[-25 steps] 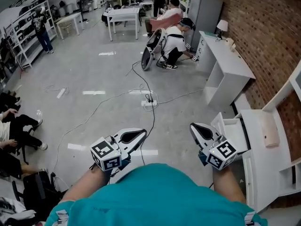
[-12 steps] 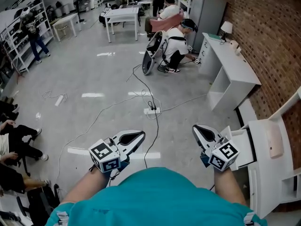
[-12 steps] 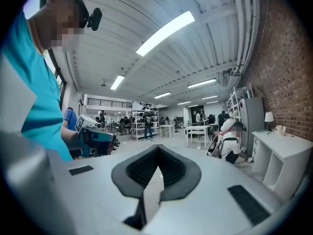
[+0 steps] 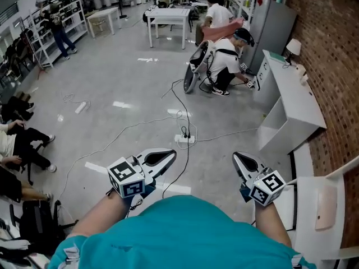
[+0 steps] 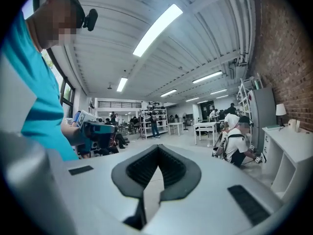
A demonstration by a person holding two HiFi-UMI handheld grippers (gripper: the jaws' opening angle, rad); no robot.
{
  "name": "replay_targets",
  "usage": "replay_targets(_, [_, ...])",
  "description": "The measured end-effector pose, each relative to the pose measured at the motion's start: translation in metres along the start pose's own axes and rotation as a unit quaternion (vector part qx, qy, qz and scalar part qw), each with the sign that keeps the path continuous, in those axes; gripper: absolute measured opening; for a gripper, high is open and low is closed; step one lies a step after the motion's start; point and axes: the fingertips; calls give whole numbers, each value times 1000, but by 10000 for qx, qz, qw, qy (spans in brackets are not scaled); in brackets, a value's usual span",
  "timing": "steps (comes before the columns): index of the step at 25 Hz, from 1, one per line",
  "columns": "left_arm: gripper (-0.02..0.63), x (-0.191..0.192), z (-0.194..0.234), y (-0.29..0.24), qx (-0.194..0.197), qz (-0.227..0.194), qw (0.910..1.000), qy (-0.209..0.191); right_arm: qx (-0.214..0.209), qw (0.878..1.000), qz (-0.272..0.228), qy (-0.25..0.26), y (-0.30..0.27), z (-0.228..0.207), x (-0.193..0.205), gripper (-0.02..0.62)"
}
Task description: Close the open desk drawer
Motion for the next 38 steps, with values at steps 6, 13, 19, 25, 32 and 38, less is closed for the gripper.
replay_targets(6, [15, -8, -7, -43, -266, -55, 9996, -16, -318, 9995, 33, 35, -10, -54, -5, 21])
replay_targets(13, [15, -1, 35, -22, -313, 24, 9995, -7, -136, 9999, 27, 15, -46, -40, -2, 21])
replay_targets(19, [15, 3, 55, -22, 35, 152, 9998, -105, 335, 9994, -21, -110, -51, -35, 3, 21])
replay_targets(25, [15, 20, 44, -72, 531, 424, 9977, -86, 994, 9949, -99, -159, -3, -67, 13, 21])
replay_targets(32, [17, 73, -4, -165, 1413, 862, 9862, -25, 2039, 9782, -122, -363, 97, -107, 61, 23])
replay_targets(38, [17, 114, -75, -254, 2303, 1395, 9630, -128, 2990, 9520, -222, -610, 205, -139, 85, 21])
Point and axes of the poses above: the fingertips, and each gripper's own axes: y backward along the fingers, z to its left, x out of its underside, and after that the axes turned 1 degree about z, right-handed
